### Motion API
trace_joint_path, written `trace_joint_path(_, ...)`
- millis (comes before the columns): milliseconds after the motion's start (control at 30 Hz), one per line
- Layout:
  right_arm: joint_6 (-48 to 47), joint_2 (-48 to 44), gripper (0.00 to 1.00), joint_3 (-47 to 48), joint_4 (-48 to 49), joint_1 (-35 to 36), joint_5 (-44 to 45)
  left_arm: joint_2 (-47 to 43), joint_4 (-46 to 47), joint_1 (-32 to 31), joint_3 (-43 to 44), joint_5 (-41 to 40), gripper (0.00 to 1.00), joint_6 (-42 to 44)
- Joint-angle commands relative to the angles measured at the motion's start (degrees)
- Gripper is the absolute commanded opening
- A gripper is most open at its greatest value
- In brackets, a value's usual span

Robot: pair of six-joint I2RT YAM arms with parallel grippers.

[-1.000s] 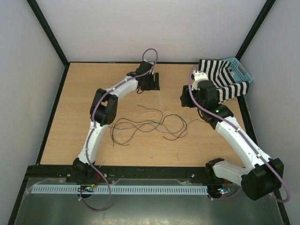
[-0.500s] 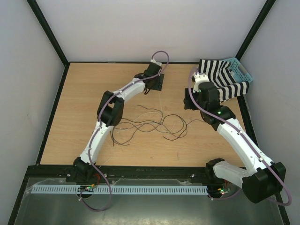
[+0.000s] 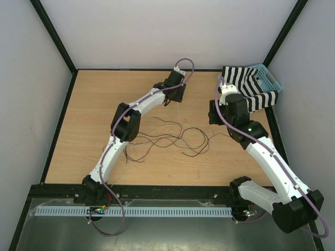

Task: Zip-tie the wires
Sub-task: Move the ribbon to the center of the board.

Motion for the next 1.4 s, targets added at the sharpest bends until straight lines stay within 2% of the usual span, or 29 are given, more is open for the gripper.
trace_joint_path(0, 0.75, -1.66, 0.67, 2.69, -2.76, -0.16, 1.63, 1.5, -1.89, 0.03, 1.06, 4.37, 0.39, -1.11)
trace_joint_path(100, 0.73, -2.58, 0.67, 2.96, -3.87, -0.16, 2.39, 1.15, -2.68, 0.04, 0.53, 5.55, 0.35, -1.96)
trace_joint_path(467, 0.49, -5.23, 0.67, 3.81, -6.41, -0.16, 3.67, -2.32, -3.96, 0.14, -6.2, 5.06, 0.33, -5.41)
trace_joint_path(800, 0.78, -7.05, 0.67, 3.65, -7.38, -0.16, 3.16, -5.44, -6.06, -1.16, -12.79, 4.62, 0.25, -4.09)
trace_joint_path(967, 0.86, -8.21, 0.67, 3.22, -7.8, -0.17, 3.12, -4.99, -6.38, -2.34, -15.14, 5.66, 0.14, -4.23)
trace_joint_path(1100, 0.95, -8.71, 0.67, 2.9, -8.17, -0.16, 3.17, -5.03, -6.35, -3.83, -15.4, 7.21, 0.01, -2.73)
trace_joint_path(1367, 1.28, -8.97, 0.67, 2.49, -8.2, -0.16, 3.35, -10.68, -5.91, -5.88, -24.97, 12.47, 0.0, 2.17)
